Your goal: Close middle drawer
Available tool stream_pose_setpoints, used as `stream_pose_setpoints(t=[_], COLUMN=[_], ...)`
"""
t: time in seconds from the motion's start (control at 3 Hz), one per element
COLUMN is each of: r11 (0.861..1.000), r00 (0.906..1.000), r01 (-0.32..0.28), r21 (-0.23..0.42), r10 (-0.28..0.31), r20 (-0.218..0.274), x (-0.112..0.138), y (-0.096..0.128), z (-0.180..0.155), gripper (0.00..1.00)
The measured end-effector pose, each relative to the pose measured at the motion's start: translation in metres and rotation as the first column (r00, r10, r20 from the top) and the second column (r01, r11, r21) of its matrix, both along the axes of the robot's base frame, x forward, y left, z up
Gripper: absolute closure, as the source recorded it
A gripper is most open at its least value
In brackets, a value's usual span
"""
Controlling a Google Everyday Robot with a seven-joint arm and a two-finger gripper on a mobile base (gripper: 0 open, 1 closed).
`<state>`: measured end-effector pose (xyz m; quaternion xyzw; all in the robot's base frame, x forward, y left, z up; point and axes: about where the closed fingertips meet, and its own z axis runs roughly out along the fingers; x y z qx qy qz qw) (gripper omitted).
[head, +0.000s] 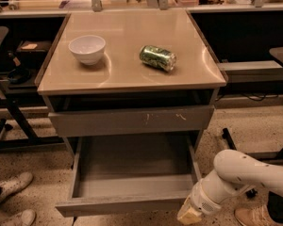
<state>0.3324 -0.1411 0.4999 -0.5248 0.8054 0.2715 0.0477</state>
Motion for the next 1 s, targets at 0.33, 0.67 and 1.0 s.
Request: stream_pose_setpoints(t=[0.33, 0.67, 1.0], r11=[1.0, 0.999, 0.998], r00=[0.9996, 0.9959, 0.9919], r01=[0.001, -0.031, -0.069], r21=[0.029, 0.013, -0.004], r10=[-0.002, 0.03, 0.069], r20=[0.029, 0.085, 0.107], x=[0.026, 0.056, 0.074], y=[0.015, 0.028, 0.046], z=[-0.027, -0.035, -0.054], gripper=[1.0, 1.0, 1.0])
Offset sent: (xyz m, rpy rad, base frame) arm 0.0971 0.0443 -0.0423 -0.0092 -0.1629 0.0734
